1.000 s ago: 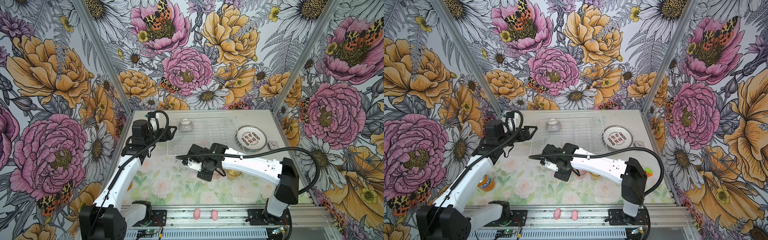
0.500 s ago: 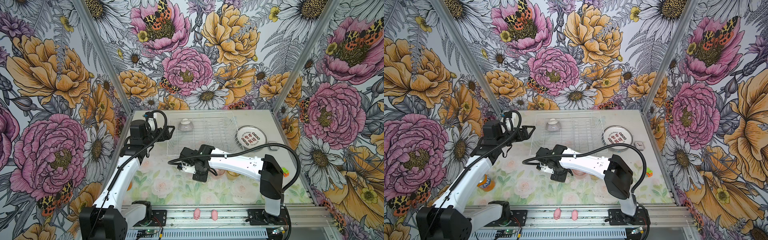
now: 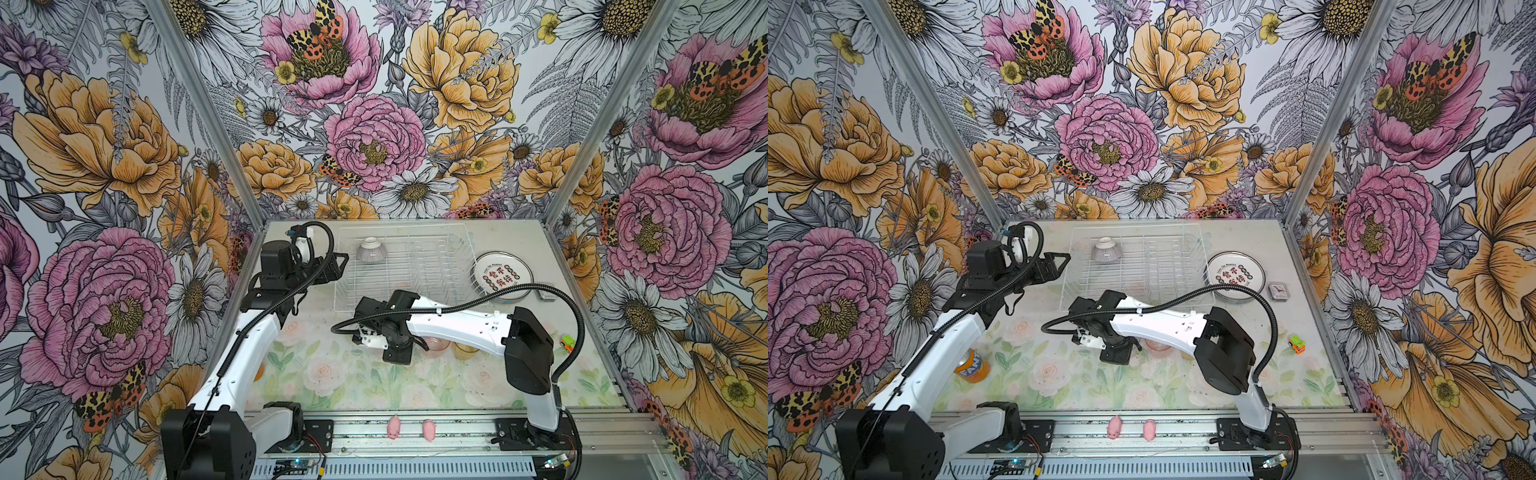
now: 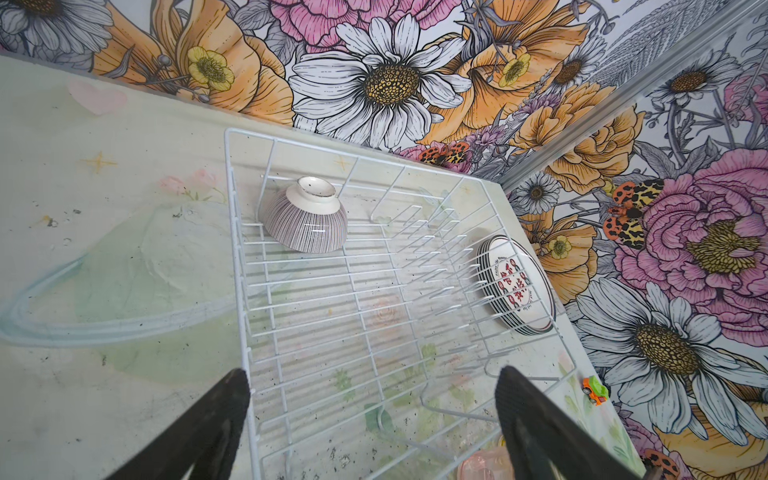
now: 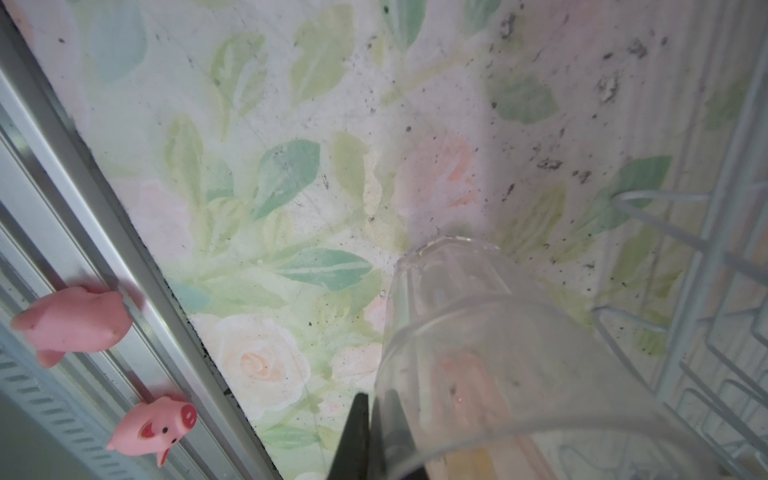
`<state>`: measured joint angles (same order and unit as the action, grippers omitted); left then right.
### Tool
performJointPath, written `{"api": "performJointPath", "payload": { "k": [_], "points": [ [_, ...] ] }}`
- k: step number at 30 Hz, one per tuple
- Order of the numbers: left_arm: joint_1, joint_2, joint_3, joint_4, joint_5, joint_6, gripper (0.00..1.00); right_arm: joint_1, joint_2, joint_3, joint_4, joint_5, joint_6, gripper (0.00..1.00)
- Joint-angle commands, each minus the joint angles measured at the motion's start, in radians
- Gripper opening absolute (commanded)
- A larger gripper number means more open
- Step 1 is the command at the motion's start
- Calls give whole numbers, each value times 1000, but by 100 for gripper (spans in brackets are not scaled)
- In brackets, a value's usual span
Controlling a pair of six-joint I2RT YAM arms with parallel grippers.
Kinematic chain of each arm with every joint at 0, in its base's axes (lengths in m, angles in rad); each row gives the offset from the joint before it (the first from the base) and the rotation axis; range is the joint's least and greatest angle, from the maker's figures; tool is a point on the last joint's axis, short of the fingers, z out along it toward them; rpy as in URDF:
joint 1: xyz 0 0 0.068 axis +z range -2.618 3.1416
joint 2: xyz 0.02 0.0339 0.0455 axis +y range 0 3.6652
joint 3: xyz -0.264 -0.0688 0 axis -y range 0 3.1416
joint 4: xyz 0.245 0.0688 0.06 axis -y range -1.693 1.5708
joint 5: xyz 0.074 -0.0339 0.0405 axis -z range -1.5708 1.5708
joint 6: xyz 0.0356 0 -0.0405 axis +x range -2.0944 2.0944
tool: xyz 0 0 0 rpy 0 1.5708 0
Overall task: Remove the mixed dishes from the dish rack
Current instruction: 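Lower the clear glass onto the table beside the pink glass with right gripper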
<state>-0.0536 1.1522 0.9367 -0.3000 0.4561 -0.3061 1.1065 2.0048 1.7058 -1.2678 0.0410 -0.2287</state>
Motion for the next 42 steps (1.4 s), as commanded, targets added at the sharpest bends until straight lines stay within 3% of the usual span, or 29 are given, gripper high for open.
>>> {"api": "performJointPath", "payload": {
  "k": [1, 7, 22, 35, 42],
  "points": [
    [14, 7, -9, 18, 15, 16, 94, -6, 18, 34, -5, 12, -19, 0],
    [14, 14, -7, 17, 20, 16, 94, -9, 32, 37, -7, 18, -22, 0],
    [14, 6, -10, 15, 21, 14, 94, -11, 37, 38, -5, 37, -20, 18],
    [14, 5, -15, 12, 21, 17, 94, -28, -13, 42, 14, 61, -11, 21],
    [14, 9, -13, 4, 22, 19, 96, -43, -79, 36, 36, -12, -11, 24]
  ]
}}
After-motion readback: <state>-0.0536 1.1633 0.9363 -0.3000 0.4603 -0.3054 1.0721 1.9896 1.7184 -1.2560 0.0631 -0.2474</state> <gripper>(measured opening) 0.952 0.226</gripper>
